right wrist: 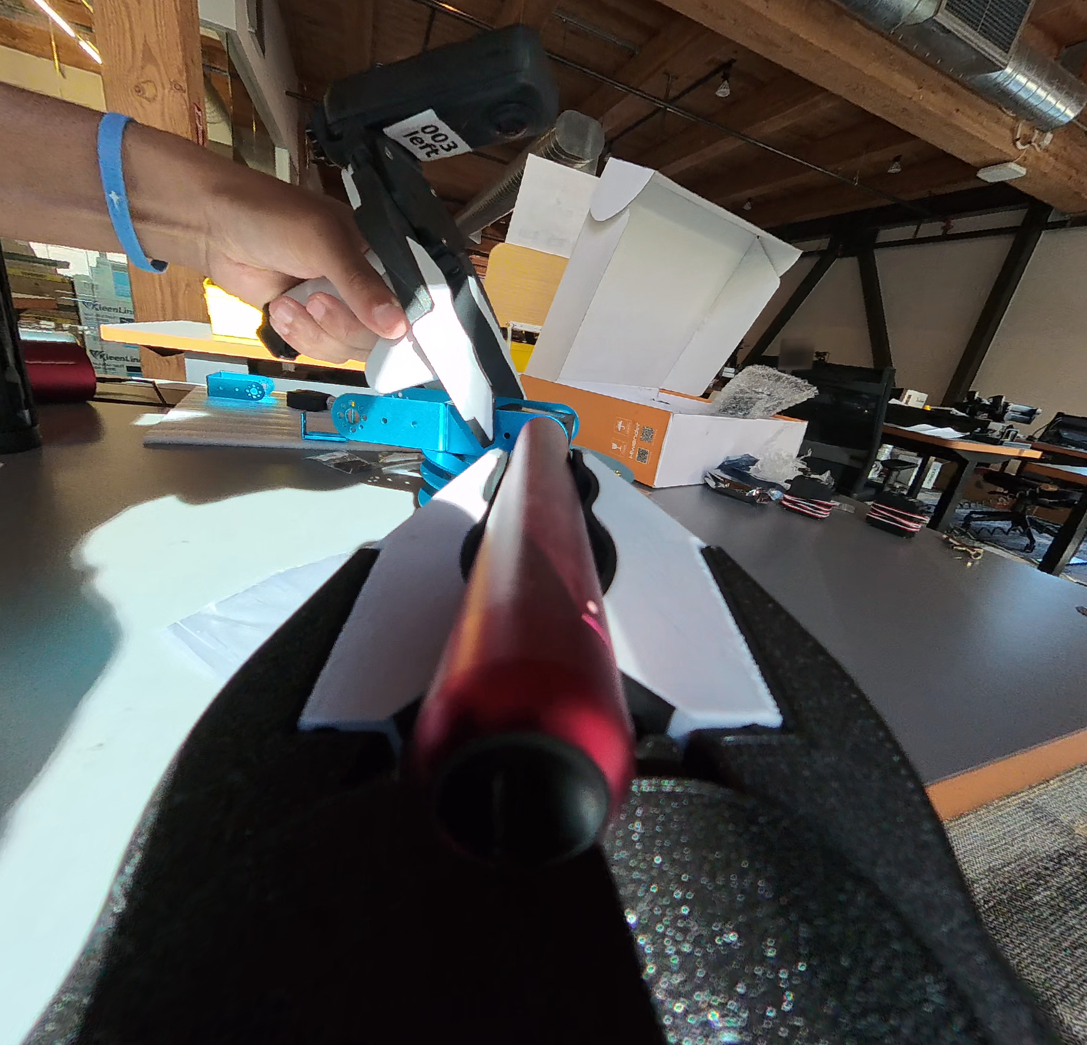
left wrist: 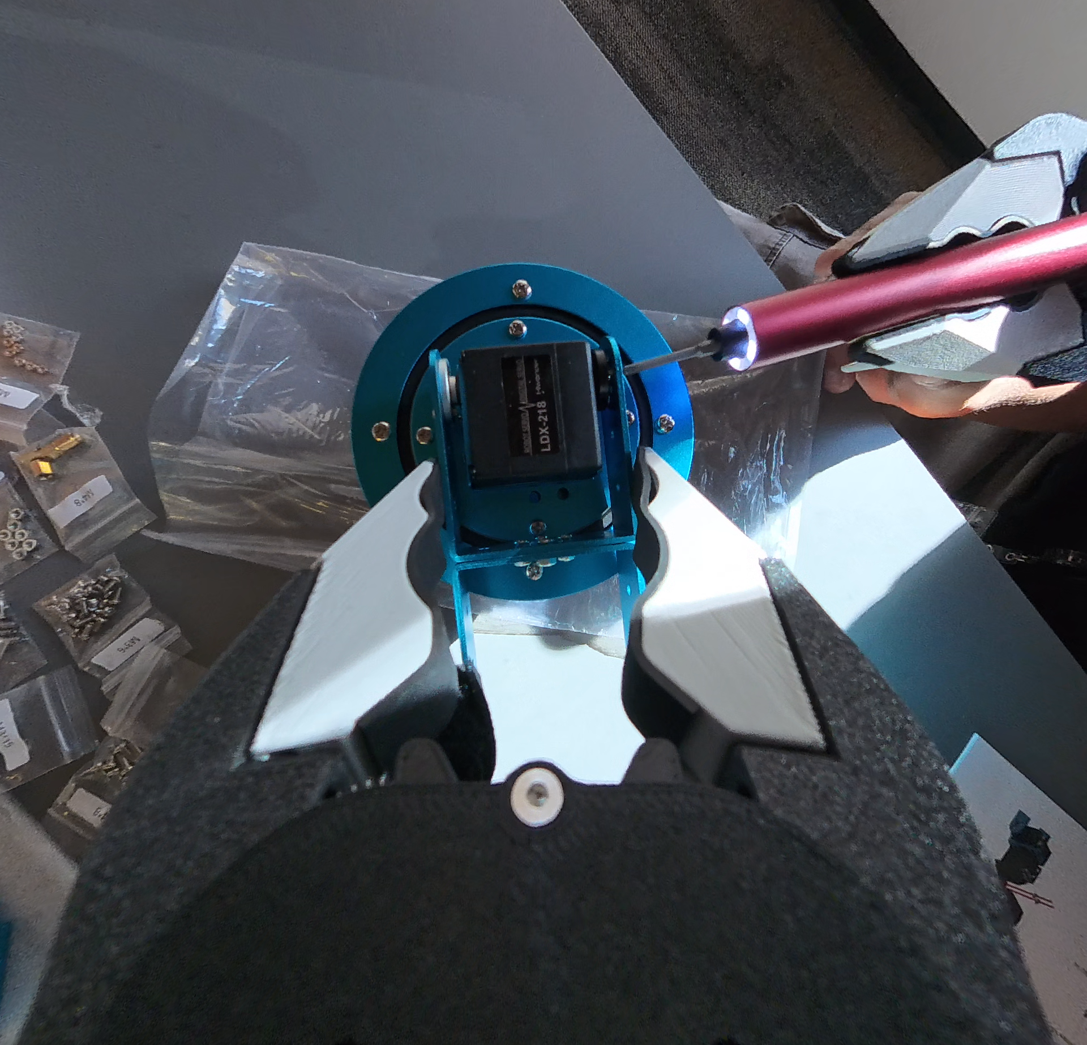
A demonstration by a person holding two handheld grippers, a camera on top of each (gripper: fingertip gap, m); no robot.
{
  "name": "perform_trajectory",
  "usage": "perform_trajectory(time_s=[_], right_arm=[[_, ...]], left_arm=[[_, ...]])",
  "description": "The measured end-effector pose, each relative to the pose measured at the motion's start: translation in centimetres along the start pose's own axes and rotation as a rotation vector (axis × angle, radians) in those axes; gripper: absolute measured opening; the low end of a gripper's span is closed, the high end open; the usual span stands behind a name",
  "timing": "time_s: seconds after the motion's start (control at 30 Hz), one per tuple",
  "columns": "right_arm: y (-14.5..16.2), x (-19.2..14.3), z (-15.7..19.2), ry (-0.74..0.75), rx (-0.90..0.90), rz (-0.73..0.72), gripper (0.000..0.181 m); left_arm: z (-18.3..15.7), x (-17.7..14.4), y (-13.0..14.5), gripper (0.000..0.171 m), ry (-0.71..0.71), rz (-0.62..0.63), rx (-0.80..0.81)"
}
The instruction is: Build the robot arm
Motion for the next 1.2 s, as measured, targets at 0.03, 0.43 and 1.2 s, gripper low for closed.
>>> perform_trajectory(time_s=[0.03,0.43,1.2], right_arm=[[0.0,0.0,0.0,0.0,-0.002,-0.001,0.021],[0.0,0.3,-0.5,0.027,0.03,0.035,0.021],[0.1,1.0,-0.4,0.045,0.103,0.135,0.02]], left_arm=[[0.0,0.0,0.0,0.063,0.002,0.007,-0.01],[0.2,0.5,-0.6,0.068,0.024,0.077,-0.101],[0.4,0.5,-0.5,0.064,-0.013,0.087,-0.104]])
Point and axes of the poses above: each gripper's, where its closed fingertips meet, x out along the fingers, y out of its underside, z = x × y across the jaws, the point moved 1 cm from there along -x, back along the fingers, and after that the axes turned 12 degrees about y, right-handed, at the moved point
